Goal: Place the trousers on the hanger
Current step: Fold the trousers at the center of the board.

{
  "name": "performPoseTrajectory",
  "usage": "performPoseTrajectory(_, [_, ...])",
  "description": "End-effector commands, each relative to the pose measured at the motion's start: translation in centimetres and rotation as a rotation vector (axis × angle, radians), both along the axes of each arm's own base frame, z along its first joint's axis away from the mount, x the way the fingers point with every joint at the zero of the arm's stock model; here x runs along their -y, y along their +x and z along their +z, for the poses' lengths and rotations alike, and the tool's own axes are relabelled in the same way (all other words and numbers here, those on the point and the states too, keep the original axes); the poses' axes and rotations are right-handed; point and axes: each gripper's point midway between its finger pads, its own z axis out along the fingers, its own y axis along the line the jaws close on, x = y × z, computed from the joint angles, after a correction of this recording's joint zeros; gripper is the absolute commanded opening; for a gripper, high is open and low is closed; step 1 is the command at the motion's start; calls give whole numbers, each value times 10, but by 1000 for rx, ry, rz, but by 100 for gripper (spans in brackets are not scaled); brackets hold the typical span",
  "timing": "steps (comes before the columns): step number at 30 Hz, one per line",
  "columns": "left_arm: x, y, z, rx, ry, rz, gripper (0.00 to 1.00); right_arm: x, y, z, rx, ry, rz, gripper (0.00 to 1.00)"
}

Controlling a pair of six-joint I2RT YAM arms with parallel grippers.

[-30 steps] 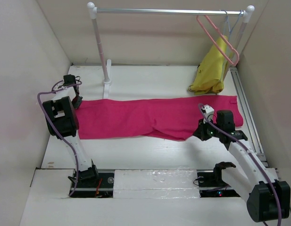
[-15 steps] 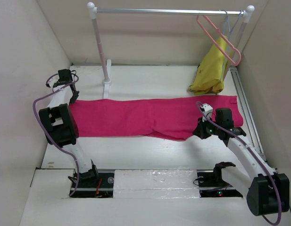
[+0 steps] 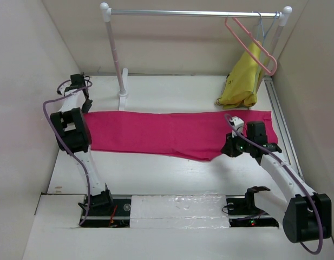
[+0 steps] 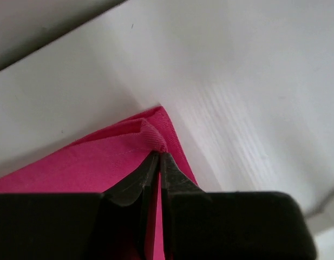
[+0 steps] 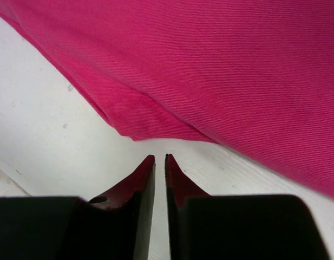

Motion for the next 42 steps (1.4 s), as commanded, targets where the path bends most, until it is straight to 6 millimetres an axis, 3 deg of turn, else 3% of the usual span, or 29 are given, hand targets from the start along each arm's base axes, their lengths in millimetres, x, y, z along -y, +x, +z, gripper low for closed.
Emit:
performPoseTrajectory(1, [-16,-3,-2,-74,61,14,3,-1,22,26,99,-5,-10,21])
performPoseTrajectory(3, [-21,1,-3,-94,91,0,18,2,23,28,94,-10,-37,32])
performPoseTrajectory(4, [-24,7,6,-76,107,-9,25,3,25,32,98,-14,-47,40])
performPoseTrajectory(5, [-26,9,10,-82,126,-36,46,7,23,31,83,-29,-69,45])
performPoseTrajectory(8, [-25,12,33,-47,140,-75,60,25,24,31,58,-106,-158,57])
performPoseTrajectory(9, [-14,14,55,3,155,-104,60,32,24,30,51,-121,-192,58])
performPoseTrajectory(10, [-2,4,47,-17,149,-128,60,36,24,29,44,-132,-216,60])
performPoseTrajectory(11, [11,9,56,38,150,-169,58,44,26,26,37,-131,-268,62])
performPoseTrajectory(12, [43,9,82,114,146,-234,57,46,27,25,35,-121,-284,63])
performPoseTrajectory(13, [67,-9,56,75,105,-289,57,47,28,21,24,-109,-296,66])
performPoseTrajectory(14, [116,-15,72,190,46,-383,56,41,35,14,25,-58,-290,69])
performPoseTrajectory(15, [117,-15,72,191,45,-384,56,41,35,14,25,-57,-290,70])
performPoseTrajectory(16, [151,-30,45,165,1,-456,55,38,38,5,3,-49,-278,71])
performPoseTrajectory(17, [175,-39,48,205,-70,-503,55,32,44,4,-2,-9,-284,71])
performPoseTrajectory(18, [191,-61,17,166,-156,-500,54,26,46,0,-8,9,-269,72])
performPoseTrajectory(19, [200,-63,11,203,-208,-509,54,21,49,-10,-35,22,-266,72])
performPoseTrajectory(20, [223,-87,-13,202,-349,-527,53,21,59,-19,-25,6,-306,64])
performPoseTrajectory(21, [223,-87,-13,202,-351,-527,53,21,59,-19,-24,6,-307,64])
performPoseTrajectory(23, [218,-97,-31,168,-379,-488,52,24,60,-39,-78,-20,-359,56])
performPoseTrajectory(25, [218,-114,-52,128,-462,-471,52,23,57,-54,-119,-15,-392,53])
performPoseTrajectory(27, [203,-132,-72,85,-507,-401,52,19,48,-65,-170,3,-417,49])
performPoseTrajectory(30, [184,-148,-76,106,-562,-324,52,10,26,-71,-234,52,-457,47])
performPoseTrajectory(31, [183,-151,-75,119,-601,-316,52,7,10,-80,-276,69,-470,47])
performPoseTrajectory(33, [162,-163,-81,117,-620,-239,52,6,-2,-75,-266,108,-487,47])
performPoseTrajectory(38, [129,-198,-96,63,-581,-174,52,4,-53,-91,-377,176,-544,48])
performPoseTrajectory(39, [127,-206,-99,59,-579,-167,52,2,-53,-87,-367,205,-546,51])
performPoseTrajectory(41, [127,-203,-89,93,-562,-207,52,-3,-49,-67,-300,261,-540,56])
performPoseTrajectory(42, [128,-198,-81,123,-564,-224,52,-3,-38,-48,-234,281,-541,61])
